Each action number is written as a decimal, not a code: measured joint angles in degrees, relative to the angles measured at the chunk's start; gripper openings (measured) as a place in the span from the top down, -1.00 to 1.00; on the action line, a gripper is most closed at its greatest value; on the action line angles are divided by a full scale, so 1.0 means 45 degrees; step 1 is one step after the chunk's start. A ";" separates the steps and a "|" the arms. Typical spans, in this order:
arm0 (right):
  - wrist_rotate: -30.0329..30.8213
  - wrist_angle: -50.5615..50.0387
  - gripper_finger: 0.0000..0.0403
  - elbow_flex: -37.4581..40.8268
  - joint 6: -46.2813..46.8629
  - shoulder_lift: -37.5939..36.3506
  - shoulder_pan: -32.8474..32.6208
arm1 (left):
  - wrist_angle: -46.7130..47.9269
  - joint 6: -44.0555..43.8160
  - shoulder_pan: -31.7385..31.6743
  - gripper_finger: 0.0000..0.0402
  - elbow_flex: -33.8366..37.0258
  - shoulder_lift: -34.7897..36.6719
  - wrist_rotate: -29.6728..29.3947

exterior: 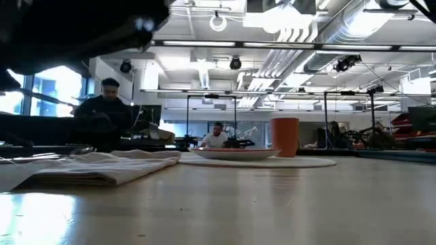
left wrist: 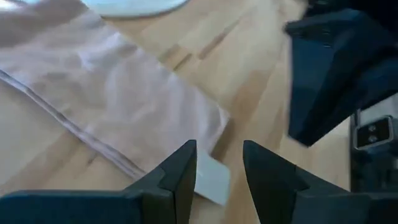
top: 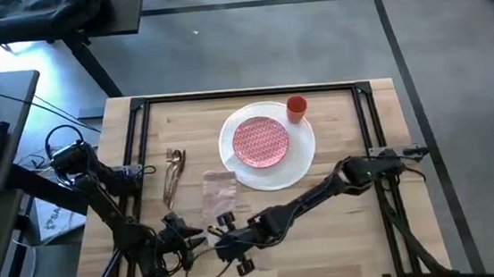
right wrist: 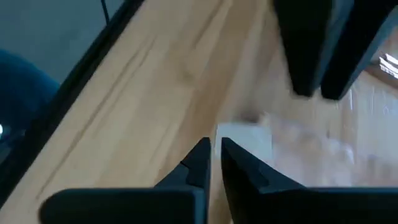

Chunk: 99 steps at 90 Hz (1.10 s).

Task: Set table place
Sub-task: Fold the napkin

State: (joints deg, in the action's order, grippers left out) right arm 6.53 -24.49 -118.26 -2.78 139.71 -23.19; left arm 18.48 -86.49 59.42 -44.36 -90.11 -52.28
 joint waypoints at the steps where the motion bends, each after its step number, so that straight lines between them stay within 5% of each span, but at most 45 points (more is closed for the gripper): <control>1: -0.0039 0.0027 0.76 0.0000 -0.0039 0.0052 0.0037 | -0.0006 -0.0017 0.0000 0.43 0.0000 0.0000 0.0027; 19: -0.0756 -0.0094 0.39 0.0024 -0.0541 0.0750 0.0633 | -0.0104 -0.0061 0.0000 0.43 0.0000 0.0000 0.0172; 31: -0.0343 -0.0578 0.34 0.0010 -0.0262 0.1063 0.0846 | -0.0278 -0.0085 0.0000 0.43 0.0000 0.0000 0.0170; 68: -0.0885 -0.1272 0.95 -0.0015 -0.0157 0.1101 0.1037 | -0.0476 -0.0080 -0.0010 0.43 0.0000 0.0000 0.0130; 99: -0.0314 -0.2025 1.00 0.0029 0.0228 0.0276 0.0766 | -0.0466 -0.0070 -0.0010 0.43 0.0000 0.0000 -0.0170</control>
State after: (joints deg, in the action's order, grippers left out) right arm 5.12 -33.60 -118.13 -1.76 140.95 -19.74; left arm 16.39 -86.80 59.37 -44.36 -90.11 -53.05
